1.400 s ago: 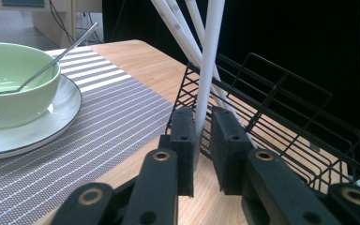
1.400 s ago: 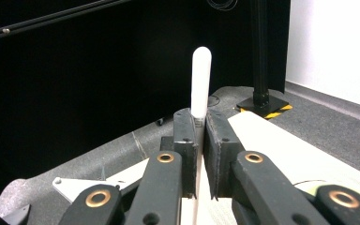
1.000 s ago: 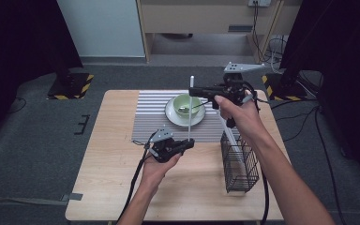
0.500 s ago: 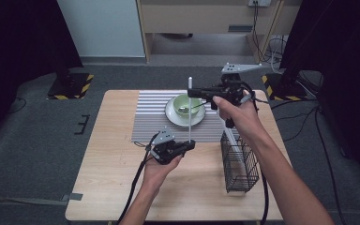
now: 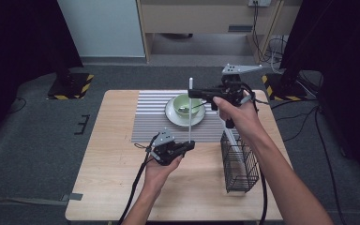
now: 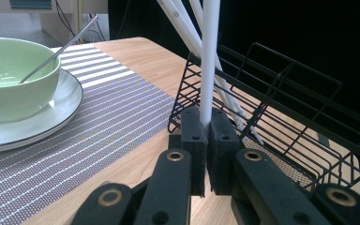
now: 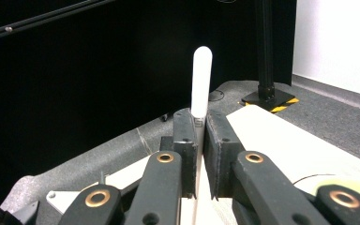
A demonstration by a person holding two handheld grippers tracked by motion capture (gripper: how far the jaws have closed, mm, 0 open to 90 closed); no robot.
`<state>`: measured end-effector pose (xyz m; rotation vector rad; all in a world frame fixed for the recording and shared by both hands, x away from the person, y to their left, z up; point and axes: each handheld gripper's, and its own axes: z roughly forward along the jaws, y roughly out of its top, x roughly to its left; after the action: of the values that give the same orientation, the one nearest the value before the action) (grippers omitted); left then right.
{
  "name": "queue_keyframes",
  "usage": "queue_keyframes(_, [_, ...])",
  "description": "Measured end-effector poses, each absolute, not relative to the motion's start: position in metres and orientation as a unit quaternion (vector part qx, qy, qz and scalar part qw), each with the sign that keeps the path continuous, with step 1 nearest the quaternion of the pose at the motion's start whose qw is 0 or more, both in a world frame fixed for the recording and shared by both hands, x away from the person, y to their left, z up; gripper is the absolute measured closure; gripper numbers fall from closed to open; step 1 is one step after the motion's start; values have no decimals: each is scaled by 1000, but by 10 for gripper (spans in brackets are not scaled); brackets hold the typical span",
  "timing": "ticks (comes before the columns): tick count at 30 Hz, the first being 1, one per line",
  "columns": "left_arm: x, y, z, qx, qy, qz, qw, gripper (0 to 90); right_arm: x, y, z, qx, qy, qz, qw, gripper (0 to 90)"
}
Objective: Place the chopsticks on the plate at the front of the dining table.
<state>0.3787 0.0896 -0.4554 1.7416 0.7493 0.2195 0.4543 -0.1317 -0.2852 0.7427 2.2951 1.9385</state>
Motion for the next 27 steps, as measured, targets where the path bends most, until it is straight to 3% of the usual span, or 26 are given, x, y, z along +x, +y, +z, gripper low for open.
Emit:
queue_keyframes(2, [379,90,-456,744,321,96,578,867,454,-131,-285,239,742,626,26,834])
queue_keyframes(6, [380,90,-456,744,322,97,577,867,453,-131,-285,242,742,624,33,696])
queue_keyframes(7, [380,91,-456,743,322,99,578,867,453,-133,-285,242,745,621,35,626])
queue_keyframes(9, [381,91,-456,742,323,100,579,867,453,-133,-285,242,746,620,36,592])
queue_keyframes(11, [381,93,-455,739,328,105,579,867,451,-138,-286,251,747,613,59,449])
queue_keyframes(12, [381,93,-455,739,328,105,579,866,451,-138,-286,251,747,613,59,449])
queue_keyframes(13, [381,94,-454,738,330,108,579,867,451,-145,-289,264,742,610,82,370])
queue_keyframes(19, [382,104,-452,727,349,128,577,867,457,-179,-308,319,732,583,147,220])
queue_keyframes(27, [386,117,-450,720,373,148,566,866,463,-237,-336,399,695,564,198,154])
